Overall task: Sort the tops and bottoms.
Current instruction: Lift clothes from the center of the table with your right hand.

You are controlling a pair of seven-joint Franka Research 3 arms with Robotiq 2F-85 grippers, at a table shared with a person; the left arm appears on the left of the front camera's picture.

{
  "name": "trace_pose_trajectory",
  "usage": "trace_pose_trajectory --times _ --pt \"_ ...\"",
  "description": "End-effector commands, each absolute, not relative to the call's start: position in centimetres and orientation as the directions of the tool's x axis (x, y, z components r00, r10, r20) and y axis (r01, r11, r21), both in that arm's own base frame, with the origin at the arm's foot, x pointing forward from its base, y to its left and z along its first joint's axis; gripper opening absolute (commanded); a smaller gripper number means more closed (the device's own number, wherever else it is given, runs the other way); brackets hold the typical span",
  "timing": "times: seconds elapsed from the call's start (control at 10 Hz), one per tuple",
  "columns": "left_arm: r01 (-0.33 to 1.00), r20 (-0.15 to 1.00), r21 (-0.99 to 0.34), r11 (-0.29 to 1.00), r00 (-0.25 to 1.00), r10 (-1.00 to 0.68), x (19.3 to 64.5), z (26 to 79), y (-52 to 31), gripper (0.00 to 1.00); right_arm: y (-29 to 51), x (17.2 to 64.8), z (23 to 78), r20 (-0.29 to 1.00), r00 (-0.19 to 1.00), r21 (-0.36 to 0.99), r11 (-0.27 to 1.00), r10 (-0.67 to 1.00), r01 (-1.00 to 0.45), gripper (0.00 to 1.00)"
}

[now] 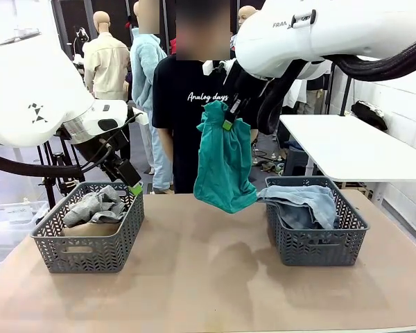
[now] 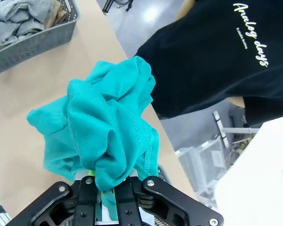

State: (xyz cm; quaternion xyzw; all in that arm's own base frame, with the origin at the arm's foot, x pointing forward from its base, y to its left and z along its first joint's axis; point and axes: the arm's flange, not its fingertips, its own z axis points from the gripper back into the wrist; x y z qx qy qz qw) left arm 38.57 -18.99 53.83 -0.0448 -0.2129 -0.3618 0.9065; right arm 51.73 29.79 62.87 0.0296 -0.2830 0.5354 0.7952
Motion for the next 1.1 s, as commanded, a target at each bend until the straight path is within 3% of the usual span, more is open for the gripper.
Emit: trace_pose_trajectory --times 0.0,1.0 --pt "0.678 0.418 0.066 0.732 0.647 -0.638 38.67 53.8 -18.76 1.0 29.75 52.0 63.05 0.482 0.27 -0.251 0.427 0.834 -0.869 0.0" --pt "0.678 0.418 0.066 0.732 0.647 -0.638 38.67 53.8 -18.76 1.0 29.75 52.0 63.05 0.482 0.27 -0.251 0.427 0.834 -0.869 0.0"
